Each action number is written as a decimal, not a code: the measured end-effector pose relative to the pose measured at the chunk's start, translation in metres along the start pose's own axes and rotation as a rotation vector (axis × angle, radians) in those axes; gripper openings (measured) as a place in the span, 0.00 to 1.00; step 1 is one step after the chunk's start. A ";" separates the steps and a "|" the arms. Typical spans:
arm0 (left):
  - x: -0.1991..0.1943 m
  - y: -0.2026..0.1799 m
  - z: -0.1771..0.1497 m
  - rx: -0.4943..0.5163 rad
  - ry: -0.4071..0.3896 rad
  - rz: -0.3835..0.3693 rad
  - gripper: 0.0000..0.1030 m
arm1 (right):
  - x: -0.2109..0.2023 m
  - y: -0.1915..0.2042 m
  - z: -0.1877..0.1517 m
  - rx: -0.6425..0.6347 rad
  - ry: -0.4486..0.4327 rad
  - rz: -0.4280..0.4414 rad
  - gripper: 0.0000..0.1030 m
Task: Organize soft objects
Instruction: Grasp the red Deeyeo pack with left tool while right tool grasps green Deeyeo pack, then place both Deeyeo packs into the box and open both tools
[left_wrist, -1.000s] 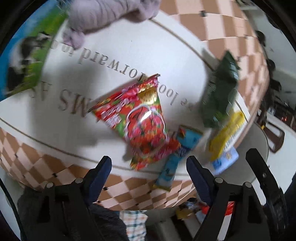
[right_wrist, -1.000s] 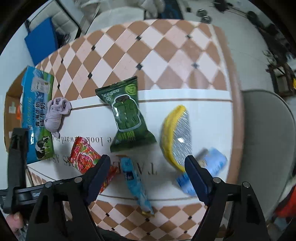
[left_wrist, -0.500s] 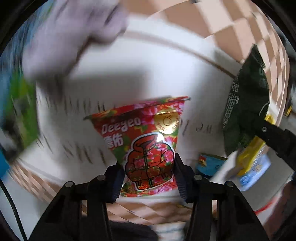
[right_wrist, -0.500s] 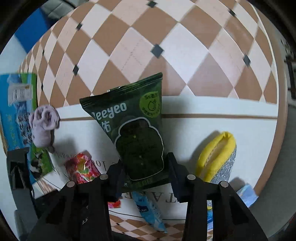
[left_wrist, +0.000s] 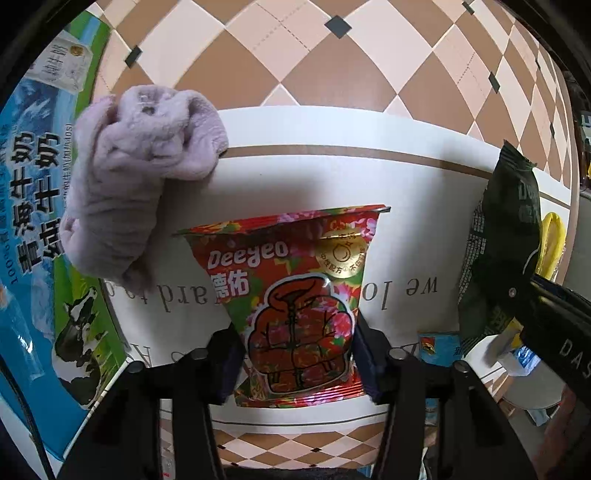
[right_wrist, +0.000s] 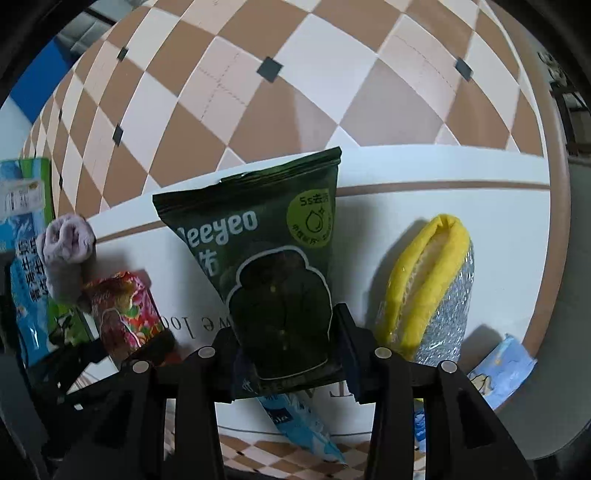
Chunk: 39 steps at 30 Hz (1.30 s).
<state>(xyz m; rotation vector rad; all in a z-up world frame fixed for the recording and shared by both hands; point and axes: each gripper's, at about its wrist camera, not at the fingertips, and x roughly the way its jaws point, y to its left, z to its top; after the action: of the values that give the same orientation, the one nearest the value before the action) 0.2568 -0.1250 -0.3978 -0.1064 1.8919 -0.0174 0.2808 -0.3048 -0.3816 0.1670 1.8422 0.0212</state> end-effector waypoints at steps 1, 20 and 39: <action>0.001 -0.001 -0.009 0.006 -0.008 0.006 0.41 | -0.002 -0.001 -0.003 0.003 -0.009 -0.002 0.40; -0.193 0.157 -0.115 0.059 -0.404 -0.055 0.41 | -0.184 0.164 -0.154 -0.131 -0.326 0.215 0.34; -0.147 0.389 0.025 -0.058 -0.227 0.157 0.41 | -0.041 0.402 -0.094 -0.154 -0.134 0.079 0.34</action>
<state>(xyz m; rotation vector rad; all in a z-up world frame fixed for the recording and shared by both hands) 0.3015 0.2754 -0.2921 0.0018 1.6689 0.1508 0.2430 0.0943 -0.2754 0.1294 1.6924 0.2019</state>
